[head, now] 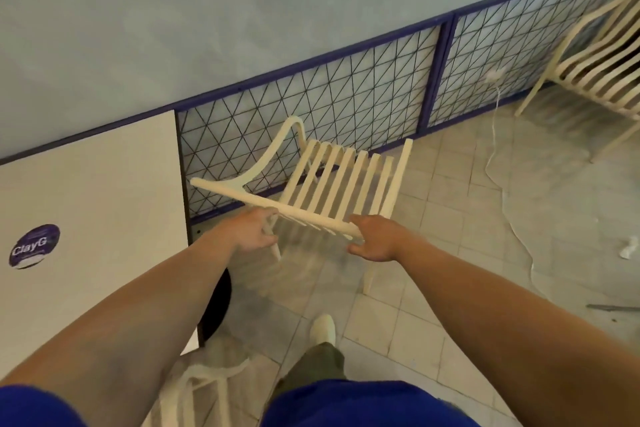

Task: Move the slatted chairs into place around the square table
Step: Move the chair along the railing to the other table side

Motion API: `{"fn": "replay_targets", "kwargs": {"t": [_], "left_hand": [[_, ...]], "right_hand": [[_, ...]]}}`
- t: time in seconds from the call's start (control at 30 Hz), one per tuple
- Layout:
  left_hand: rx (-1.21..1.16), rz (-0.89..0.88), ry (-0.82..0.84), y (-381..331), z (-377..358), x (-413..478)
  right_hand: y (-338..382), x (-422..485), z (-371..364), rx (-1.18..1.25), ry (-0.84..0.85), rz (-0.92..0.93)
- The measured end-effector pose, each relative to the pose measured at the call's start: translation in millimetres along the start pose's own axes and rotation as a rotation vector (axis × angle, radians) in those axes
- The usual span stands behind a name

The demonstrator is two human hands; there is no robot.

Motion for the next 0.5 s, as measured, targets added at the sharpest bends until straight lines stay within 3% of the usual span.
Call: {"fn": "replay_targets", "kwargs": {"t": [0.17, 0.5], "left_hand": [[0.063, -0.034, 0.022, 44.9, 39.3, 57.3], [0.272, 0.005, 0.236, 105.4, 62.7, 138.1]], "right_hand": [[14.7, 60.8, 5.1, 0.044, 0.093, -0.072], [22.8, 133.2, -11.1, 0.112, 0.218, -0.186]]}}
Point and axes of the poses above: each hand's wrist, its own x-axis towards the middle knuckle, its own z-axis out of the back of the hand, y = z × x, the point moved 5 cm from there along x, towards the middle knuckle, and after that the axes turned 12 degrees about y, right-handed, at the moved point
